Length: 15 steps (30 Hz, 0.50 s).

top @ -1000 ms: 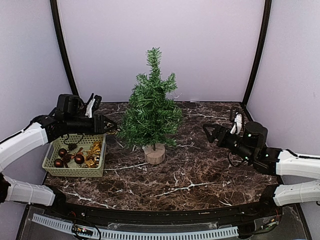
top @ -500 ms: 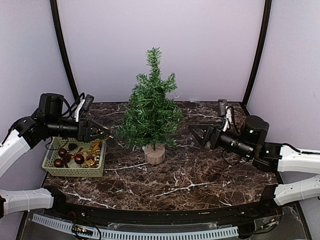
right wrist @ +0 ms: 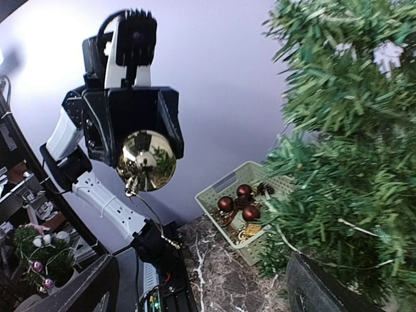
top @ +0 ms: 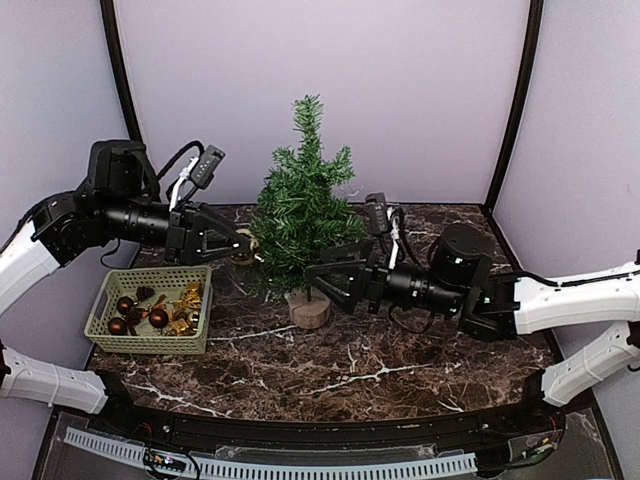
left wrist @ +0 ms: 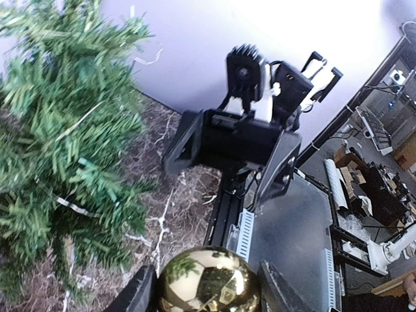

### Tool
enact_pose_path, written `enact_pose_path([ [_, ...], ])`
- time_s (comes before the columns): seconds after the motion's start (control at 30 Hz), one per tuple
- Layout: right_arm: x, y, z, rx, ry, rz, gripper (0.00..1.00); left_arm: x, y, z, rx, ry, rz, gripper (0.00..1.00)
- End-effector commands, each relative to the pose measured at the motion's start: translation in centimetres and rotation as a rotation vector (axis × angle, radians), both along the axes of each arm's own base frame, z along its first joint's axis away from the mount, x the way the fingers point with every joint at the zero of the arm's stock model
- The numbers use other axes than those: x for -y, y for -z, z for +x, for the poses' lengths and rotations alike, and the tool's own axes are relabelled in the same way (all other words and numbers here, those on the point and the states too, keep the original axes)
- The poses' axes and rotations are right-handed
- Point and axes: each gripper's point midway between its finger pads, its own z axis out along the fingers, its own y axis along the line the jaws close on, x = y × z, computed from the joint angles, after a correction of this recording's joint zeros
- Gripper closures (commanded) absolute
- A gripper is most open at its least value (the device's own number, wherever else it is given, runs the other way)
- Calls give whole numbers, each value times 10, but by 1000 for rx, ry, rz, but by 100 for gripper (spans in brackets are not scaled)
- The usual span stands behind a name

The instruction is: Decorate the small christmas tree

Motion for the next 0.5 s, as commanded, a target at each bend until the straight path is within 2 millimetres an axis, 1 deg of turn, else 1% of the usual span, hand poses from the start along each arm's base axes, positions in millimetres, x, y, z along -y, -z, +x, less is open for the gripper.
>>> enact_pose_path([
  [0.0,-18,-34,-25,31,-147,160,10,20,-41,-11,119,92,-93,55],
  [0.03,-23,-30,-27,23,-168,161,11,22,-43,-12,124,102,-100,55],
  [0.13,-31,-30,-33,24,-197,170,12,29,-51,-12,147,121,-119,55],
  [0.27,-33,-33,-35,33,-208,186,15,33,-54,-11,155,129,-127,55],
  [0.37,-34,-35,-33,48,-197,178,18,34,-56,-14,159,142,-141,55],
  [0.47,-37,-37,-32,62,-193,175,24,36,-55,-14,154,144,-143,55],
])
